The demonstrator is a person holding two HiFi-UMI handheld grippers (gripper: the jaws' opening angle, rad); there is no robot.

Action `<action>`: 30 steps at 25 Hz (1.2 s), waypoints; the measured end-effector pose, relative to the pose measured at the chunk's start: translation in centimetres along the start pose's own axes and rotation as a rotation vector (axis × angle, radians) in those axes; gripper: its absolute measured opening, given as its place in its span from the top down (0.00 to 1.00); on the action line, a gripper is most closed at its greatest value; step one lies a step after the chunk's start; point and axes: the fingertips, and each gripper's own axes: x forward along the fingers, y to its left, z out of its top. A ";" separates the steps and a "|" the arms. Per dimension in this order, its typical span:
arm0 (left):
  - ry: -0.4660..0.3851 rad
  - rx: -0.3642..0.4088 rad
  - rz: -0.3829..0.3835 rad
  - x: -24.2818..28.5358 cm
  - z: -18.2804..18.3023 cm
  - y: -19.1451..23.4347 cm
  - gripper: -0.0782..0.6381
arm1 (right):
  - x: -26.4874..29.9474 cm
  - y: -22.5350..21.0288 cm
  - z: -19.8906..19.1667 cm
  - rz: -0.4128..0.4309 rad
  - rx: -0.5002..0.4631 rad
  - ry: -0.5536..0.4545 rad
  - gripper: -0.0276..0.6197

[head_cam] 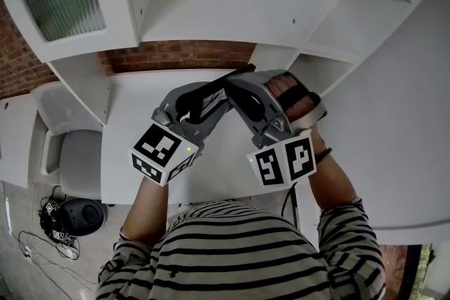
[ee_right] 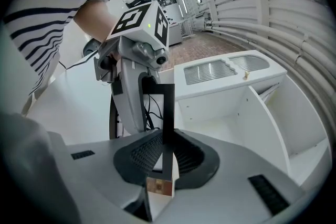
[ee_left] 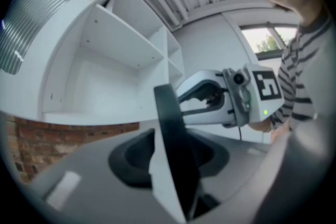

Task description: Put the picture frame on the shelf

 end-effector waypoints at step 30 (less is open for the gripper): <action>-0.064 -0.049 0.068 -1.8 1.0 2.3 0.54 | 0.9 -7.4 -0.3 -0.075 -0.144 0.074 0.86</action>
